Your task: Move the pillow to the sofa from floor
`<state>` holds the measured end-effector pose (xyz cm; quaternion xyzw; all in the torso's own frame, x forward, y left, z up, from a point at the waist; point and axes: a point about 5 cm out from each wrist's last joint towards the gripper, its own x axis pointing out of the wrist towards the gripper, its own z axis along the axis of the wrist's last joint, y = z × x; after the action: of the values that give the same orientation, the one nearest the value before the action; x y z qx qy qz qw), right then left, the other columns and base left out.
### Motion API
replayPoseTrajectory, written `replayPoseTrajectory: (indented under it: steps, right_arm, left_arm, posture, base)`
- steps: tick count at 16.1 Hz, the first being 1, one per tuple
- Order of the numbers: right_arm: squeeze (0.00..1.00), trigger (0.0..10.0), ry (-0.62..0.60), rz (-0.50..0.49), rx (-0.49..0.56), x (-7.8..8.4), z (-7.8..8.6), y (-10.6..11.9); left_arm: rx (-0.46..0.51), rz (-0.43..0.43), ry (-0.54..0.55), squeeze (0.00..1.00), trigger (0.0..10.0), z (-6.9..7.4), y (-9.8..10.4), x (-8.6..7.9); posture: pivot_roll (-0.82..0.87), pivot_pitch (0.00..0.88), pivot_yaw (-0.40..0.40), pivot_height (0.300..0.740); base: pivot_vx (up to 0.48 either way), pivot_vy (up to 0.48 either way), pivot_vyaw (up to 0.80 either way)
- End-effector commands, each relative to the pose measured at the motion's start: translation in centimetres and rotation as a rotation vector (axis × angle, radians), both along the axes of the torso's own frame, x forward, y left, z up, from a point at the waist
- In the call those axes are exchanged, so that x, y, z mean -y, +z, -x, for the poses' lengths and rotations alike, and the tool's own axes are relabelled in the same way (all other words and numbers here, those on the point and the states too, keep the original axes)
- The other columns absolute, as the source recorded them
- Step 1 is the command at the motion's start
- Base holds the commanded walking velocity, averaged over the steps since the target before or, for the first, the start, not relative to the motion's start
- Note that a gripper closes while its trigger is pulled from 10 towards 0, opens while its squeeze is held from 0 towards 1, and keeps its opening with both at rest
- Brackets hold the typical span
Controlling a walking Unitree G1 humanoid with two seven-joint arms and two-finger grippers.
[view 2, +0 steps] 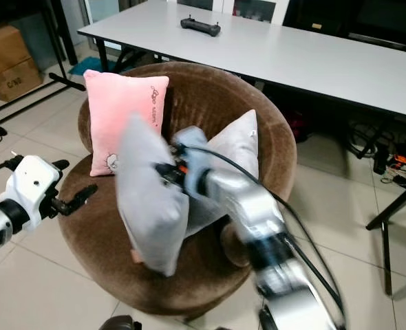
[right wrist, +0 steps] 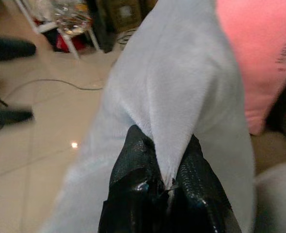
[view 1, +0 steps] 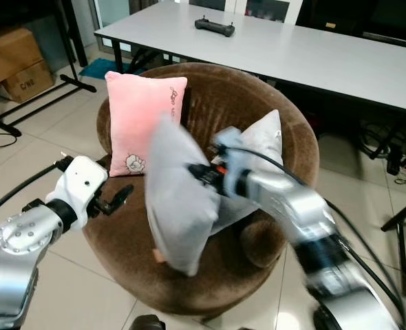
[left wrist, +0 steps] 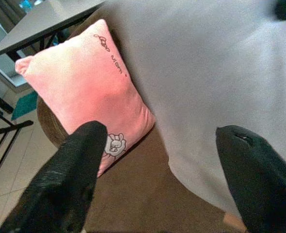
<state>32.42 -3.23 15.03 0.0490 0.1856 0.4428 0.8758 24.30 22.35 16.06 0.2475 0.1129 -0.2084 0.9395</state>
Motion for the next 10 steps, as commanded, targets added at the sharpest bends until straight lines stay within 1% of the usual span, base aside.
replayPoseTrajectory:
  steps: [1, 2, 3, 5, 7, 8, 9, 10]
  right_arm:
    - [0.00, 0.0, 0.007, -0.067, 0.027, -0.7, -0.6, 1.5]
    - [0.00, 0.0, 0.023, -0.122, -0.016, -2.2, -1.1, 2.1]
    - [0.00, 0.0, 0.029, -0.173, -0.060, -3.1, -1.5, 2.6]
    - [0.00, 0.0, 0.064, -0.217, -0.103, -4.3, -1.5, 3.4]
    - [0.00, 0.0, 0.112, -0.313, -0.188, -6.6, -1.6, 5.3]
    - [0.00, 0.0, 0.122, -0.337, -0.210, -7.2, -1.7, 5.9]
    - [0.00, 0.0, 0.092, -0.379, -0.236, -7.7, -2.1, 6.4]
    - [0.00, 0.0, 0.015, -0.402, -0.259, -7.9, -2.8, 6.4]
  left_arm:
    - [0.003, -0.001, 0.000, 0.64, 10.0, 0.3, 0.1, 0.3]
    - [-0.012, 0.005, -0.007, 0.64, 10.0, 0.6, 0.0, 0.4]
    - [-0.029, 0.007, -0.020, 0.64, 10.0, 1.0, -0.1, 0.6]
    - [-0.051, 0.004, -0.036, 0.63, 10.0, 1.5, -0.2, 0.8]
    - [-0.121, -0.013, -0.048, 0.62, 10.0, 2.6, -0.6, 0.4]
    - [-0.136, -0.023, -0.046, 0.60, 10.0, 2.9, -0.8, 0.2]
    - [-0.144, -0.032, -0.043, 0.60, 10.0, 3.1, -1.0, 0.1]
    - [-0.146, -0.033, -0.041, 0.60, 10.0, 3.1, -1.0, 0.2]
  posture:
    - [0.12, 0.000, -0.075, 0.740]
    - [0.13, 0.000, -0.075, 0.740]
    - [0.13, 0.000, -0.076, 0.740]
    - [0.14, 0.000, -0.076, 0.740]
    - [0.14, 0.000, -0.074, 0.740]
    - [0.14, 0.000, -0.074, 0.740]
    - [0.14, 0.000, -0.075, 0.740]
    - [0.14, 0.000, -0.078, 0.740]
  base:
    - [0.000, 0.000, 0.00]
    - [0.000, 0.000, 0.00]
    - [0.000, 0.000, 0.00]
    - [0.000, 0.000, 0.00]
    - [0.000, 0.000, 0.00]
    - [0.000, 0.000, 0.00]
    - [0.000, 0.000, 0.00]
    - [0.000, 0.000, 0.00]
